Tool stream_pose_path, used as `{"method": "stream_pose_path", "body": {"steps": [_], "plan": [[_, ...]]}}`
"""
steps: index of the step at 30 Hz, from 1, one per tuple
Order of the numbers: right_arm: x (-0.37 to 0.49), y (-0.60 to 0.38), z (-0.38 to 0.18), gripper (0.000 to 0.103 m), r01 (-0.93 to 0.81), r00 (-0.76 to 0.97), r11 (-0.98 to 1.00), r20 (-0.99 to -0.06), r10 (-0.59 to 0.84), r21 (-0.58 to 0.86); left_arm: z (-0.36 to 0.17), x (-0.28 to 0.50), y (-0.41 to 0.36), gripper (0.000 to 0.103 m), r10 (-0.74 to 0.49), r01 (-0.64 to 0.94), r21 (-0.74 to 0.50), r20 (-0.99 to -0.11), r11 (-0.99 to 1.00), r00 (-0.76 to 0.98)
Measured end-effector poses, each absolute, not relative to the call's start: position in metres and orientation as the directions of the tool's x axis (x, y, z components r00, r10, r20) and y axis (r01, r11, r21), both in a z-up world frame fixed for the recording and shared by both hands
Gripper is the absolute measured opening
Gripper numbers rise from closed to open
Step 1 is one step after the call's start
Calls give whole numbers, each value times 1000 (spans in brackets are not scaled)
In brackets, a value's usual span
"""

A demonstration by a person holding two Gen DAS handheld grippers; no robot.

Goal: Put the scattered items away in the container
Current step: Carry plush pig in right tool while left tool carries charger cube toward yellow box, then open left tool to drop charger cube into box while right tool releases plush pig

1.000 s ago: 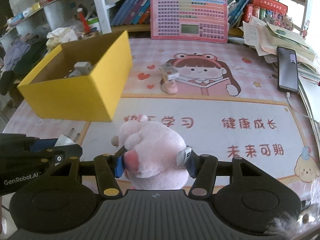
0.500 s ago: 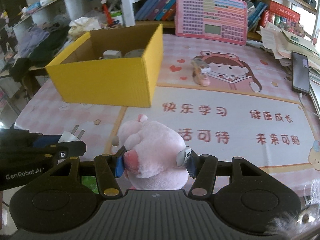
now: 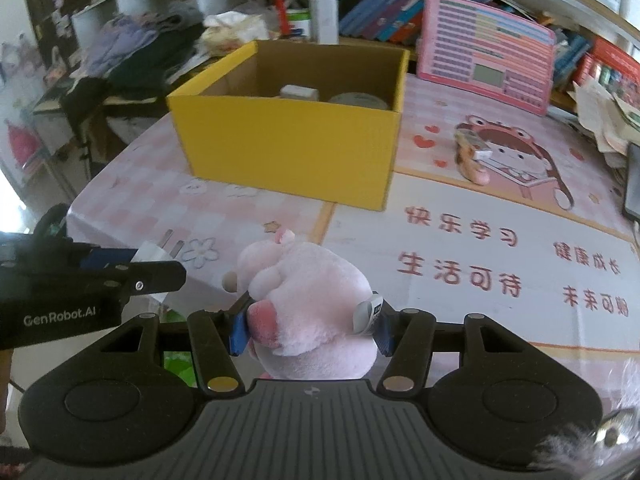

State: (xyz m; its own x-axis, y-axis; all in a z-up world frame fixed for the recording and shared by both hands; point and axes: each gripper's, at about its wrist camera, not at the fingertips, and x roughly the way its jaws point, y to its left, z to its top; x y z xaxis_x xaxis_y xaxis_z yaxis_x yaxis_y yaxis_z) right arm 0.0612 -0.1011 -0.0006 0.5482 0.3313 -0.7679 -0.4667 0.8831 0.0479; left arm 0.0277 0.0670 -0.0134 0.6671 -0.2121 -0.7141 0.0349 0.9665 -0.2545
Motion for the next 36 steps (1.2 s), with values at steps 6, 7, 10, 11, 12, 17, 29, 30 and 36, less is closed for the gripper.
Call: {"method": "stream_pose_path", "body": {"steps": [6,7,10,11,12,17,29,30,36], "plan": [[58,-83,0,55,-515,528,856,-772,354,40,-13,23,82,24,-195,4,-262,-705,965,682],[58,-80,0,55,-523,525,852,-772,358,40,-12,21,85,24,-191,-1,-263,-703,965,685],[59,-71,1,55,-545,515,838,-772,373,41,-11,19,92,24,-178,-17,-262,-701,965,691],[59,-67,2,55,-554,512,832,-771,378,40,-11,19,94,24,-173,-24,-262,-699,965,694],[60,-64,2,55,-563,510,825,-770,384,39,-10,18,97,24,-167,-31,-262,-698,964,696],[64,-50,7,55,-605,503,795,-762,408,26,-8,19,108,24,-142,-67,-266,-691,962,709],[101,-54,42,55,-613,598,790,-654,464,1,21,46,113,24,-89,-78,-236,-623,969,777],[108,-56,48,55,-606,614,795,-636,468,0,26,52,113,24,-89,-74,-236,-613,969,785],[158,-63,74,55,-588,677,808,-564,472,-30,47,96,104,24,-87,-41,-208,-568,977,819]]}}
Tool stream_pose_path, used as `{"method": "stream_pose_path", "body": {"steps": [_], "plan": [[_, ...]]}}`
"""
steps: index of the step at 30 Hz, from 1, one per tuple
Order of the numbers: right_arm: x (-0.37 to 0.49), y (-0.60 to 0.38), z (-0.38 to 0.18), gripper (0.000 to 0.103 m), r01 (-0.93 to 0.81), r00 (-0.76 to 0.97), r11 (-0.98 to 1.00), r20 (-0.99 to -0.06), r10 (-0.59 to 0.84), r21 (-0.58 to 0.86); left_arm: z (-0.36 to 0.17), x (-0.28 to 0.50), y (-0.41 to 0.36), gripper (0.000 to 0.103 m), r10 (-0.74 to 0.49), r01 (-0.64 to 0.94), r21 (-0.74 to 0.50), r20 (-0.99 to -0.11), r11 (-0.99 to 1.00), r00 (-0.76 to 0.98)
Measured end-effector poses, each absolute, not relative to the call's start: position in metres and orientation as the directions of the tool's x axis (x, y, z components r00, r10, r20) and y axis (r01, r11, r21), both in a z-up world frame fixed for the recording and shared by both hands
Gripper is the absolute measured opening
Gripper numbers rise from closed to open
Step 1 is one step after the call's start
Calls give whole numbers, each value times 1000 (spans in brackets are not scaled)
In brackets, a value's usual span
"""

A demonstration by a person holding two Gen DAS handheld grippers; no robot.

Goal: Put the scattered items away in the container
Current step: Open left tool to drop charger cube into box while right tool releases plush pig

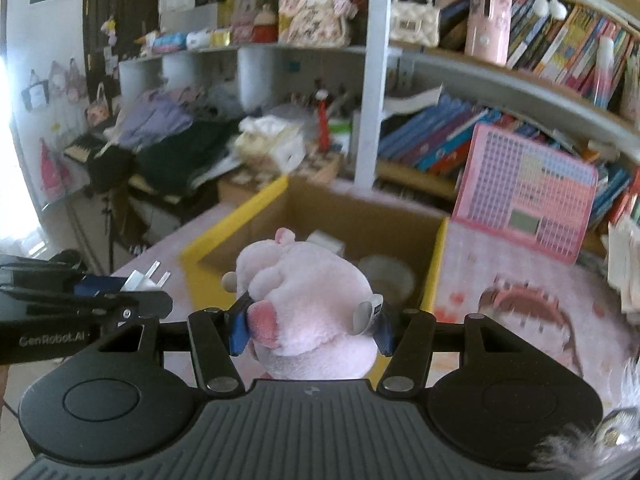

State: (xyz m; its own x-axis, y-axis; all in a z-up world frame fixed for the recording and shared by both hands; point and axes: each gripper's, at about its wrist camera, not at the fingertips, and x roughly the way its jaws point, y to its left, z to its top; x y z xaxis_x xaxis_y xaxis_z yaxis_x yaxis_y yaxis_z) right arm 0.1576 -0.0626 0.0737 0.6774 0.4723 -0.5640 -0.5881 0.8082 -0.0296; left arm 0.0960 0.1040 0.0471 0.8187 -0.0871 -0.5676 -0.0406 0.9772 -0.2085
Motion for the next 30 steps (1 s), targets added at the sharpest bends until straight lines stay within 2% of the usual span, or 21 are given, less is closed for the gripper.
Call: {"method": "stream_pose_path", "body": {"steps": [6,16,25,30], "plan": [[219,-55,79,56,-591,677,806,-566,470,-38,46,151,95,24,-74,-18,-151,-580,988,812],[321,-25,44,57,-593,551,805,-715,432,29,5,232,99,24,-25,-56,-86,-731,995,681],[372,5,12,57,-602,465,797,-793,393,43,-21,262,101,24,-11,-78,-70,-811,994,585],[384,10,5,60,-588,483,808,-787,385,35,-32,267,97,24,-11,-69,-59,-833,996,553]]}}
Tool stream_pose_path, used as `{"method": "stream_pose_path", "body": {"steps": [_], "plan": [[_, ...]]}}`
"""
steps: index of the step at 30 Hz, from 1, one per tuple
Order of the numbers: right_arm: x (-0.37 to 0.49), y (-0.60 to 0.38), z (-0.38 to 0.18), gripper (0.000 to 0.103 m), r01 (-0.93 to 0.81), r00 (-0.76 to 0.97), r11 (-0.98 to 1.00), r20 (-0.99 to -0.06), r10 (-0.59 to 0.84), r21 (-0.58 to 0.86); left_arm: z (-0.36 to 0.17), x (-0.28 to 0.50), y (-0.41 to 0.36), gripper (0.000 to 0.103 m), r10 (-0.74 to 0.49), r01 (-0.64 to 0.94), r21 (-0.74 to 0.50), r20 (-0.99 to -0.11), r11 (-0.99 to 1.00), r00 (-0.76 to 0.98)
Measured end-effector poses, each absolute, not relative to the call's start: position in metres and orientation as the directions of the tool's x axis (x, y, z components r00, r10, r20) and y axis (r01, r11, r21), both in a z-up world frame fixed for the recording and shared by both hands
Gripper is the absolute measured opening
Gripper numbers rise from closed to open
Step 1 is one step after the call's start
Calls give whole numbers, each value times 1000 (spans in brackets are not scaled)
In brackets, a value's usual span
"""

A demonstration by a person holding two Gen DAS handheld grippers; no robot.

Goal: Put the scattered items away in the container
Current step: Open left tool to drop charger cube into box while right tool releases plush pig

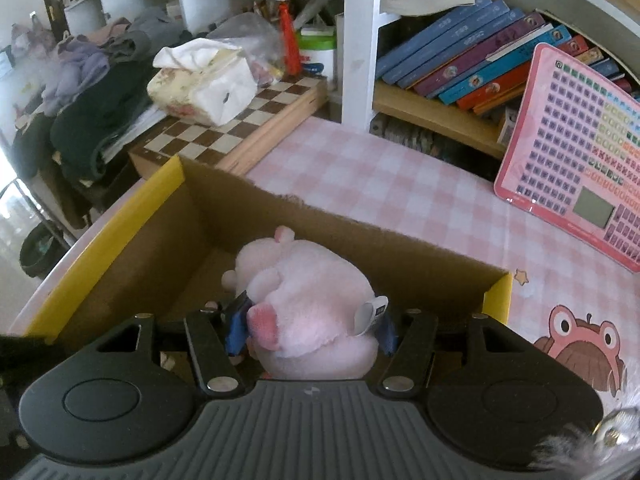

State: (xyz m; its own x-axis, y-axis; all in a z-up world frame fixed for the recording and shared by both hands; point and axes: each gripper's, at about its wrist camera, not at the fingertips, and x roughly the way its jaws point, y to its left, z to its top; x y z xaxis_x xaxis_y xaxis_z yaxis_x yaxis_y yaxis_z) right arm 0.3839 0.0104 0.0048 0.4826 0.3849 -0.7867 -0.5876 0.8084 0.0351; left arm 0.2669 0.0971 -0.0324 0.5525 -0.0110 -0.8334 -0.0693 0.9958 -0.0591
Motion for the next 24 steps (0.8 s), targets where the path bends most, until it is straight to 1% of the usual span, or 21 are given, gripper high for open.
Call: {"method": "stream_pose_path", "body": {"steps": [3,5,6,10,13,16,18,21,24], "plan": [[389,8,2,65,-584,478,810,-785,395,51,-37,269,96,24,-17,-66,-62,-842,996,539],[389,5,2,70,-586,477,808,-780,404,61,-39,270,97,27,-19,-63,-63,-843,996,538],[389,4,3,75,-586,481,808,-777,405,58,-38,270,96,29,-22,-58,-63,-844,996,536],[383,-4,11,82,-589,494,806,-759,424,66,-34,267,93,52,-48,-23,-72,-836,997,547],[375,-8,19,84,-593,506,802,-744,437,68,-28,262,88,56,-34,-12,-50,-821,999,570],[365,-11,29,84,-592,518,803,-728,448,73,-19,255,86,57,-29,-10,-43,-800,999,600],[357,-14,36,84,-590,527,803,-715,459,81,-11,248,86,58,-26,-8,-39,-780,999,625],[342,-21,49,84,-585,548,807,-692,469,84,6,234,87,63,-18,-12,-34,-741,999,672],[327,-28,61,85,-580,569,810,-670,477,85,22,217,89,64,-18,-18,-44,-705,999,709]]}}
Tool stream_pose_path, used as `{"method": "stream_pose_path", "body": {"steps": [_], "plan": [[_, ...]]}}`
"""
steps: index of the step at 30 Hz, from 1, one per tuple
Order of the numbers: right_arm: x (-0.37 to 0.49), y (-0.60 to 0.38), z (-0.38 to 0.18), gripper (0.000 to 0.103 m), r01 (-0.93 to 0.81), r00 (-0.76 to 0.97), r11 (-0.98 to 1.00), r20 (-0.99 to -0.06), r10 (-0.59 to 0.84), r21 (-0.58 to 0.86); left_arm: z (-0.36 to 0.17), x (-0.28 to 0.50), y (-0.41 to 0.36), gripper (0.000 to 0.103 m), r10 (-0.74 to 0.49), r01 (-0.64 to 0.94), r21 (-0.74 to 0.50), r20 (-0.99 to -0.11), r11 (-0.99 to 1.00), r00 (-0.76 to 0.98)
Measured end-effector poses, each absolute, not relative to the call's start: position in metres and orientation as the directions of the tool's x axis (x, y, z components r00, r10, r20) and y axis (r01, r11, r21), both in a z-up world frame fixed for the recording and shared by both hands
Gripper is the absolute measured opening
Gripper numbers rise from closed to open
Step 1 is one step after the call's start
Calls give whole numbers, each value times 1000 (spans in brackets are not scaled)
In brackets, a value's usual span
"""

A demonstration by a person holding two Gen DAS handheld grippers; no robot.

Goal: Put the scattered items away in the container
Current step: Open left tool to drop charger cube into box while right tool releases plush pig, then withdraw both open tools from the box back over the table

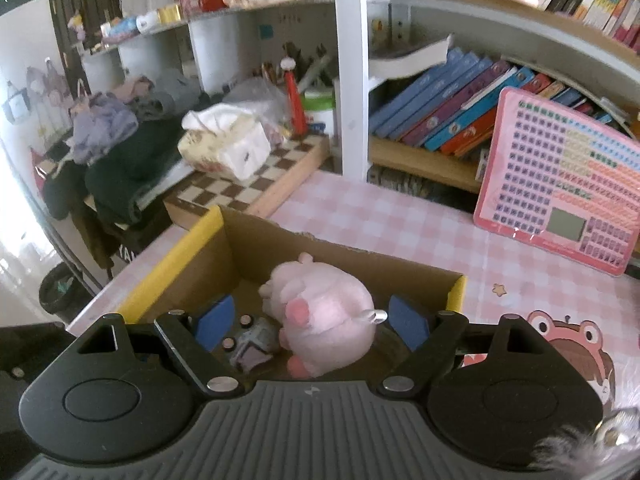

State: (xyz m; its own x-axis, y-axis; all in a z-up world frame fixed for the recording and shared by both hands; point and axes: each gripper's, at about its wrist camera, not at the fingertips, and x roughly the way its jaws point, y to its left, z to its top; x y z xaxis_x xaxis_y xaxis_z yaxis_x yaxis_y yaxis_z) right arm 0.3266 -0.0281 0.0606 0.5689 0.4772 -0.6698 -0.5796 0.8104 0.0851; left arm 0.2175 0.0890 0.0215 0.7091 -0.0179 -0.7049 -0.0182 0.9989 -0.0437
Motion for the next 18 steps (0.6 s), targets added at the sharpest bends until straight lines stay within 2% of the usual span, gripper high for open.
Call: {"method": "stream_pose_path", "body": {"steps": [5,9,14,18], "plan": [[298,-38,76,85,-573,590,814,-643,489,94,42,190,90,65,-24,-16,-55,-661,998,750],[272,-46,86,85,-572,604,814,-622,498,97,51,166,87,70,-27,-11,-56,-638,998,770],[238,-58,92,86,-572,627,817,-600,497,78,54,138,84,72,-33,-5,-58,-630,998,776],[211,-69,92,86,-561,651,826,-588,480,53,54,117,82,80,-32,-5,-57,-627,998,779]]}}
